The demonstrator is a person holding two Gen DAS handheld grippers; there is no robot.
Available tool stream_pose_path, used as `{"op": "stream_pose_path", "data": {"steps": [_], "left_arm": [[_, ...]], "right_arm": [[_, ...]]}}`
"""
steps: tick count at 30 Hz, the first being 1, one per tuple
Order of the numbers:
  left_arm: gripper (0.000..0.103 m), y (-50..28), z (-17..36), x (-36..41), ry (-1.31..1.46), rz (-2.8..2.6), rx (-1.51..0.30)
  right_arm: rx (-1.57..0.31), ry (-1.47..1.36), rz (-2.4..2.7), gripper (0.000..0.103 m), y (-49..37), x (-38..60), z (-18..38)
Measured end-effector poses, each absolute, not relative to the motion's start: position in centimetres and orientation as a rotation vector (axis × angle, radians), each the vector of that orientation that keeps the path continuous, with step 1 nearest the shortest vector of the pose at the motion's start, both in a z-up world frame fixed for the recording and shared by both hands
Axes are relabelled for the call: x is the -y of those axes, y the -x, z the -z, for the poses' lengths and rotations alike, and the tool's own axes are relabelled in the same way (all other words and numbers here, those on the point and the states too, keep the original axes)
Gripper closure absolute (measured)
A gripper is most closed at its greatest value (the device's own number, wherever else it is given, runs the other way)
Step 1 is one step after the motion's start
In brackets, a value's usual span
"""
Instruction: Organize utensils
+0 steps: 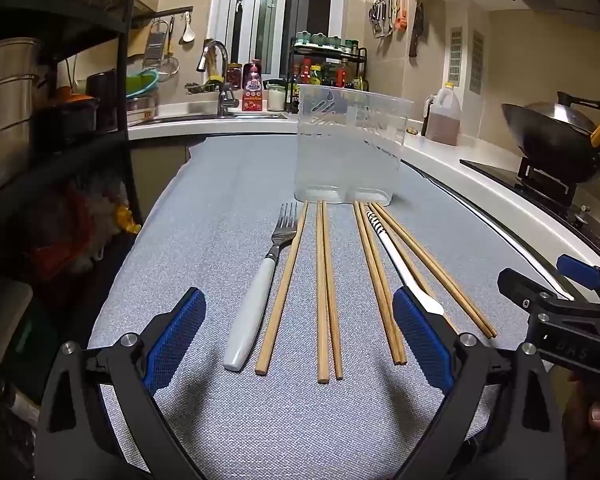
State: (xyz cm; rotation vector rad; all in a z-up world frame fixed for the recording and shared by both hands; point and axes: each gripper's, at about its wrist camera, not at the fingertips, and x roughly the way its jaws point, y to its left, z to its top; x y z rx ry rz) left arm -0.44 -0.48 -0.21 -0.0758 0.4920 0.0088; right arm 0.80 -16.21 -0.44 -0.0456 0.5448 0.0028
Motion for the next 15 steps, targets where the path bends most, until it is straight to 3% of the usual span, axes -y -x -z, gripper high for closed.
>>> {"op": "stream_pose_path", "data": {"steps": [15], "left_arm": [[0.012,0.71,0.0,0.83,0.072,0.003,-0.484]], "right_arm": [[-0.55,0.04,-0.003,0.006,-0.54,16.15,0.82]]}}
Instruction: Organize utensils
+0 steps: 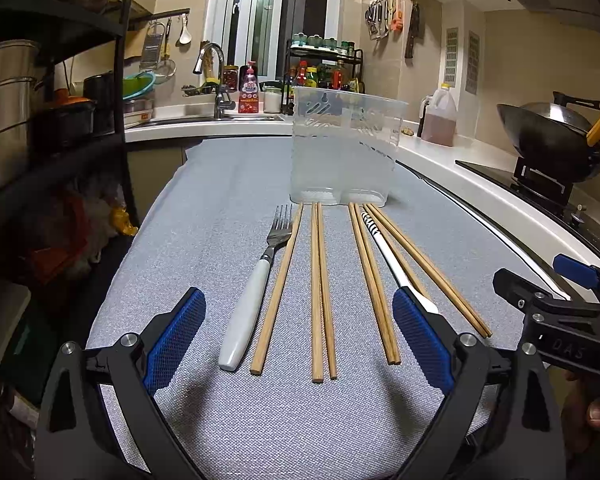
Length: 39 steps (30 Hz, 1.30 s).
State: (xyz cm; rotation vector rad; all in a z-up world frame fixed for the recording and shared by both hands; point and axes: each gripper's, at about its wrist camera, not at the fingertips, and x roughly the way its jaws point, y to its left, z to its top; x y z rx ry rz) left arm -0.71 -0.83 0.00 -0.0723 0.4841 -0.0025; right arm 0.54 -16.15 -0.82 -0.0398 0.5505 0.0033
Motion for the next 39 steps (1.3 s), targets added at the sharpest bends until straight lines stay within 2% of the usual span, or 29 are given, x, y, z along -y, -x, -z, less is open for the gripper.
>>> {"op": "stream_pose_path", "data": {"steps": [28,30,31,33,35,38,39], "left_arm": [[0.012,0.9,-0.2,1.4,0.074,0.005,-0.481],[0.013,0.9,-0.1,1.4,0.075,0.007,-0.486],[0.014,0.8,-0.2,1.3,0.075,0.008,-0.488],[0.023,0.8,-0.1,1.2,0.076,0.007,-0.499],[0.032,0.7,0.1,1.0,0.085,0.008,-0.514],[0.043,0.6,0.5,0.5,0.086,0.002,-0.534],[0.048,0.5,0.6,0.3,0.089,-0.007,-0.537]], "right_arm": [[-0.544,0.045,-0.008,0.006,-0.6,15.9,0.3],[-0.547,0.044,-0.011,0.011,-0.6,15.9,0.3],[-0.551,0.035,-0.011,0.017,-0.8,16.0,0.4],[-0.564,0.003,-0.017,0.027,-1.0,16.5,0.7],[-0.593,-0.016,-0.039,0.044,-1.5,16.7,1.3],[-0.626,-0.044,-0.093,0.059,-2.3,16.9,2.1],[-0.634,-0.053,-0.115,0.06,-2.5,16.8,2.2]]}}
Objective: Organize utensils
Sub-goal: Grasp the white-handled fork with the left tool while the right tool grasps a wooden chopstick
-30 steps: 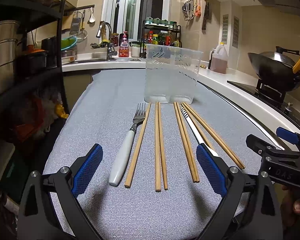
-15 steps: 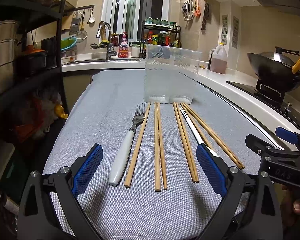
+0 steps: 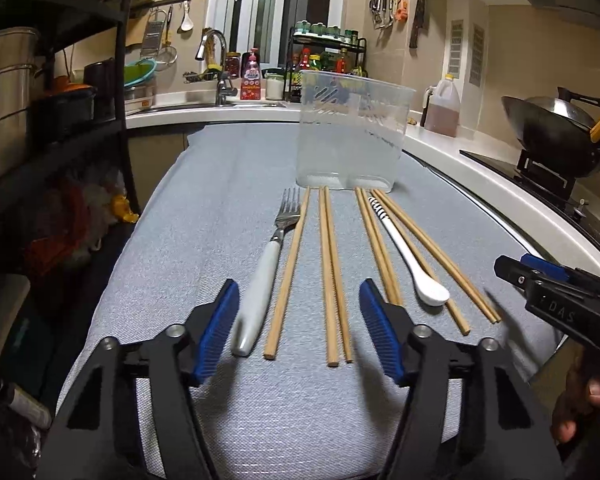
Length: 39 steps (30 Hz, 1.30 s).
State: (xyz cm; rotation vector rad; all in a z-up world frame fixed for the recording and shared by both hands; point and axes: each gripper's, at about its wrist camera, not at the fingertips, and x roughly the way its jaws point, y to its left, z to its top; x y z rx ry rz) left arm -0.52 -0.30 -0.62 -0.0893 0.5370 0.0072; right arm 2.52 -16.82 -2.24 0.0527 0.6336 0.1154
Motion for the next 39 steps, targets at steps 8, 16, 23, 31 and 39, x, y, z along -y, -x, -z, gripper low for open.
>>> {"op": "stream_pose_path", "data": {"steps": [8,16,23,31,39], "left_arm": [[0.065,0.0,1.3,-0.9,0.111,-0.039,-0.562],[0.074,-0.3,1.3,-2.0,0.133,-0.07,-0.562],[0.08,-0.9,2.1,-2.1,0.128,-0.076,-0.608],[0.085,-0.8,2.3,-1.9,0.118,-0.046,-0.609],[0.085,-0.8,2.7,-1.8,0.106,-0.05,-0.615]], "right_arm": [[-0.732,-0.042,-0.203,0.064,-3.3,15.6,3.7],[-0.725,-0.037,-0.192,0.072,-3.3,16.0,3.7],[-0.709,-0.013,-0.226,0.083,-3.1,15.3,3.8],[-0.699,-0.012,-0.155,0.097,-2.8,16.6,3.7],[-0.697,-0.031,-0.131,0.096,-2.9,17.7,3.8]]}}
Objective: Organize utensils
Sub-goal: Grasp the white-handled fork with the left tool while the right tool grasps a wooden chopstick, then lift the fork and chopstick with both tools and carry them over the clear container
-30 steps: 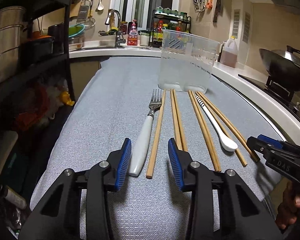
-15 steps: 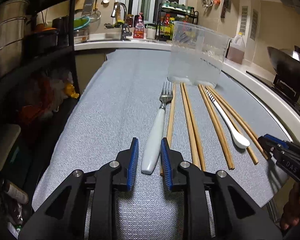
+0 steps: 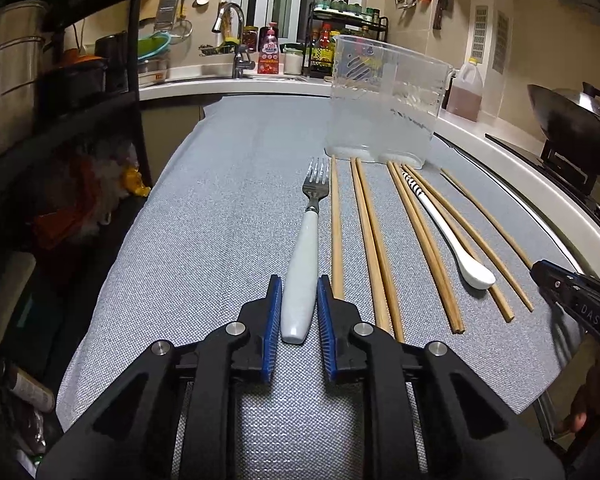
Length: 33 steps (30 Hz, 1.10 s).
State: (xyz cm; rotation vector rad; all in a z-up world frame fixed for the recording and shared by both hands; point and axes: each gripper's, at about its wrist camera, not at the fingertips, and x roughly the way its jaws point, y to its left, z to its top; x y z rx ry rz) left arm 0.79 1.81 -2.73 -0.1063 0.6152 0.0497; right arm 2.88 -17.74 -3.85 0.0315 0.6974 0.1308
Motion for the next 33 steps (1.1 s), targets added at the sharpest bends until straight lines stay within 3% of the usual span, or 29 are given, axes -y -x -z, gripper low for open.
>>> {"op": "stream_pose_path", "data": {"steps": [24,33], "left_arm": [[0.085,-1.6,2.4,-1.2,0.063,-0.048,-0.601],[0.085,-0.8,1.0,-1.1,0.063,-0.042,-0.56]], "right_arm": [[-0.697,0.008,-0.148,0.097,-3.5,17.3,3.8],[-0.635,-0.012,-0.148,0.097,-2.3,17.7,0.6]]}}
